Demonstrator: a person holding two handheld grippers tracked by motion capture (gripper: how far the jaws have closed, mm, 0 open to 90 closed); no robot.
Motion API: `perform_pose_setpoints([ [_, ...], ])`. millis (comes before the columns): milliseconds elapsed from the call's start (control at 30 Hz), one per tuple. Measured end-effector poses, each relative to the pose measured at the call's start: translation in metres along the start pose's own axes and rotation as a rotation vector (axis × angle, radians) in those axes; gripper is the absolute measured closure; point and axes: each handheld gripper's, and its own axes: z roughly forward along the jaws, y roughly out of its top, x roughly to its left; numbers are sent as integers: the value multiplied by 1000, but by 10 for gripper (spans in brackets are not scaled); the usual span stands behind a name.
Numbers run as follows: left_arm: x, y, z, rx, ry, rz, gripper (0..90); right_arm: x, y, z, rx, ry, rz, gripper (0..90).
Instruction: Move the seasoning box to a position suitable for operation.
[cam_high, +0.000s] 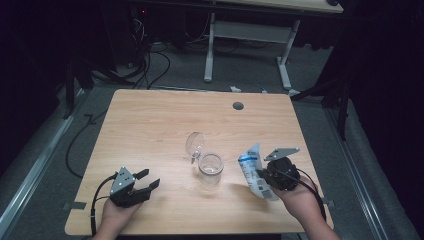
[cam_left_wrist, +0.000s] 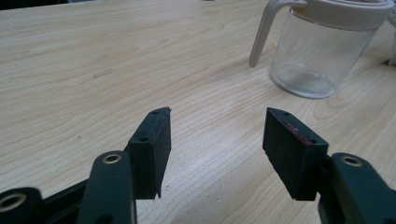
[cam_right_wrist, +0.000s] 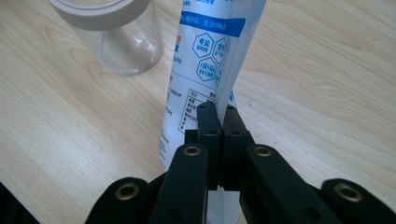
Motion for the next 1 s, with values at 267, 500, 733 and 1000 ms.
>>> perform_pose_setpoints([
  [267,1,1,-2,-8,7,-3,423,1,7,0,50,0,-23,899],
  [500,3,1,-4,-11,8,-3,423,4,13,0,87,-6,-30,900],
  [733,2,1,-4,-14,6,-5,422,4,19,-1,113,3,-34,900],
  [1000,5,1,-5,-12,10,-13,422,5,23,-1,149,10,-39,900],
])
